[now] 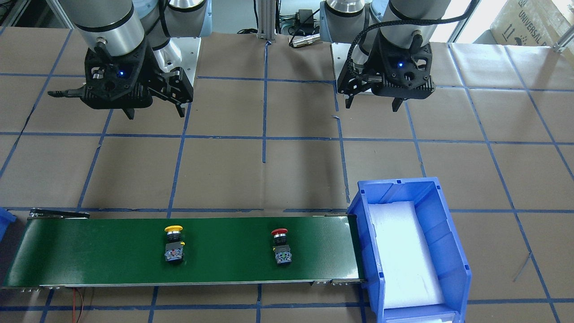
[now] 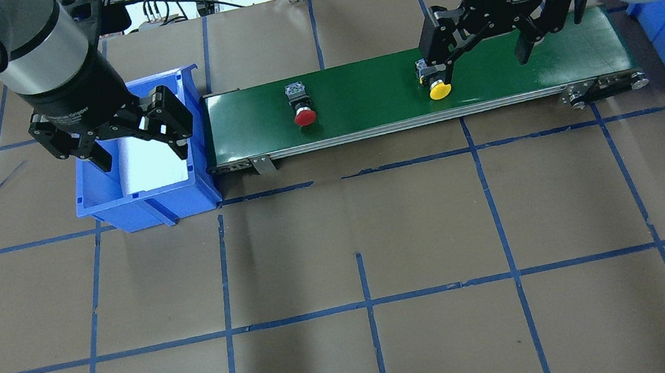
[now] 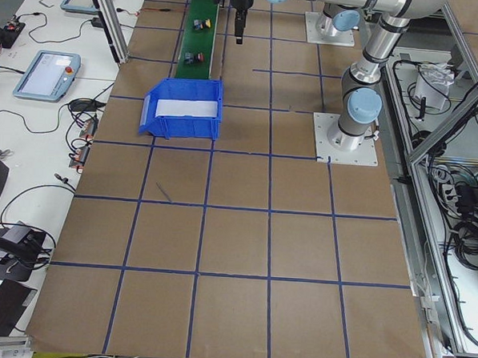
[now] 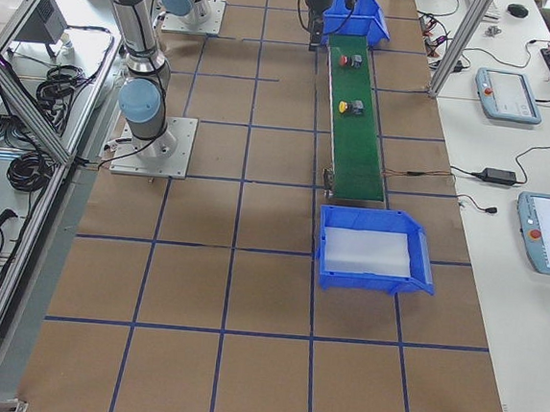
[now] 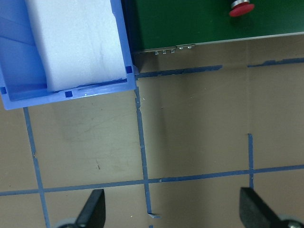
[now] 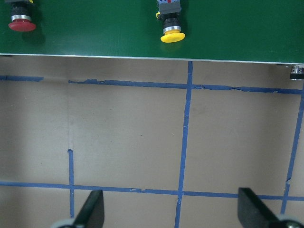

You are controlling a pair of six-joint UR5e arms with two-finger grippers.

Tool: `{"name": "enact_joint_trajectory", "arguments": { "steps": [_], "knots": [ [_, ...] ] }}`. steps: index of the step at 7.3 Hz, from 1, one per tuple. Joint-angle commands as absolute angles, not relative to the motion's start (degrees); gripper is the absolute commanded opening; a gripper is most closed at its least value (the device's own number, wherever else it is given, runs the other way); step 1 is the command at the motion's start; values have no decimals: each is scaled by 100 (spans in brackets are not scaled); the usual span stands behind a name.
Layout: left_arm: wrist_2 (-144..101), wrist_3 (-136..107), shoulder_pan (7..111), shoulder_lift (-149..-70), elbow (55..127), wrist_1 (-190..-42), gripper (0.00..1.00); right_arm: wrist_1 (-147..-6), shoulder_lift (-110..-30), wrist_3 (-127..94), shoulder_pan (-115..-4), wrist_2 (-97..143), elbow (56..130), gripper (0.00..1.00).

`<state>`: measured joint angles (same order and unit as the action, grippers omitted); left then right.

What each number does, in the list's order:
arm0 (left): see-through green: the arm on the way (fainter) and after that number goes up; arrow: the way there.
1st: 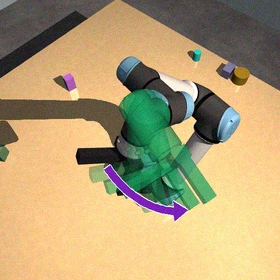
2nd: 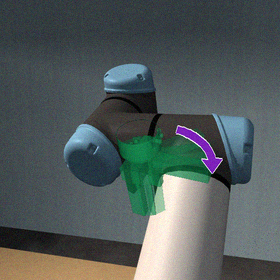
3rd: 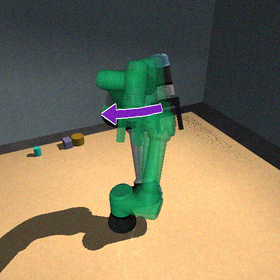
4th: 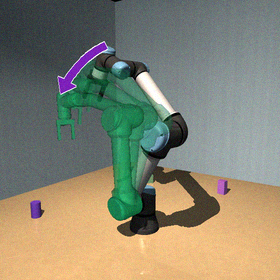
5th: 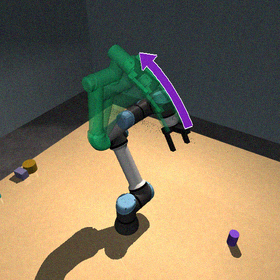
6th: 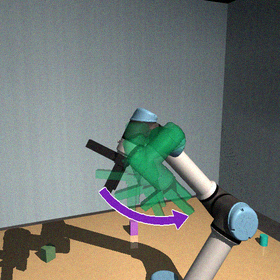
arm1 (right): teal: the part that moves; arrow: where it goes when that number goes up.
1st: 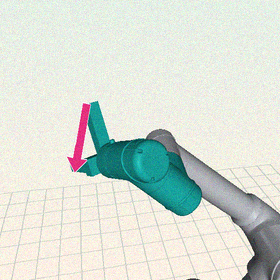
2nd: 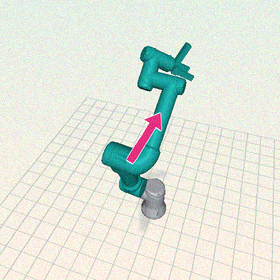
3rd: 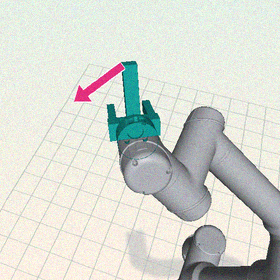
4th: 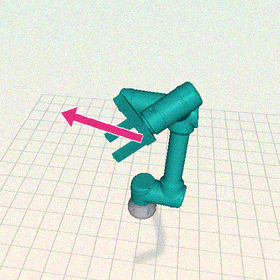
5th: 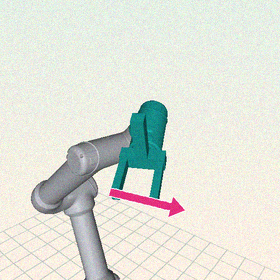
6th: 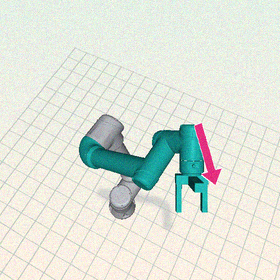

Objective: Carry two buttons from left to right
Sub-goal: 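Move the right gripper along the belt toward the yellow button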

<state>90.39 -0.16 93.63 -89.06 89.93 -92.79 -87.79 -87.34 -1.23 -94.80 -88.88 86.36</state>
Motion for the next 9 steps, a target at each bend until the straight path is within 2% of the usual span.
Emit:
{"name": "enact_joint_trajectory", "arguments": {
  "steps": [1, 3, 6, 9],
  "knots": [
    [9061, -18, 9334, -8860, 9088, -9264, 100, -8728, -8736, -106, -9466, -8982, 8648, 100],
    [9053, -44, 9343, -8885, 9123, -9272, 100, -8719, -8728, -97, -9396, -9211, 8649, 100],
    [9053, -61, 9351, -8912, 9149, -9273, 100, -8814, -8570, 480, -8702, -9308, 8508, 100],
    [8991, -184, 9387, -8982, 9202, -9273, 100, -10061, -6966, 809, -8385, -9572, 8053, 100]
  ]
}}
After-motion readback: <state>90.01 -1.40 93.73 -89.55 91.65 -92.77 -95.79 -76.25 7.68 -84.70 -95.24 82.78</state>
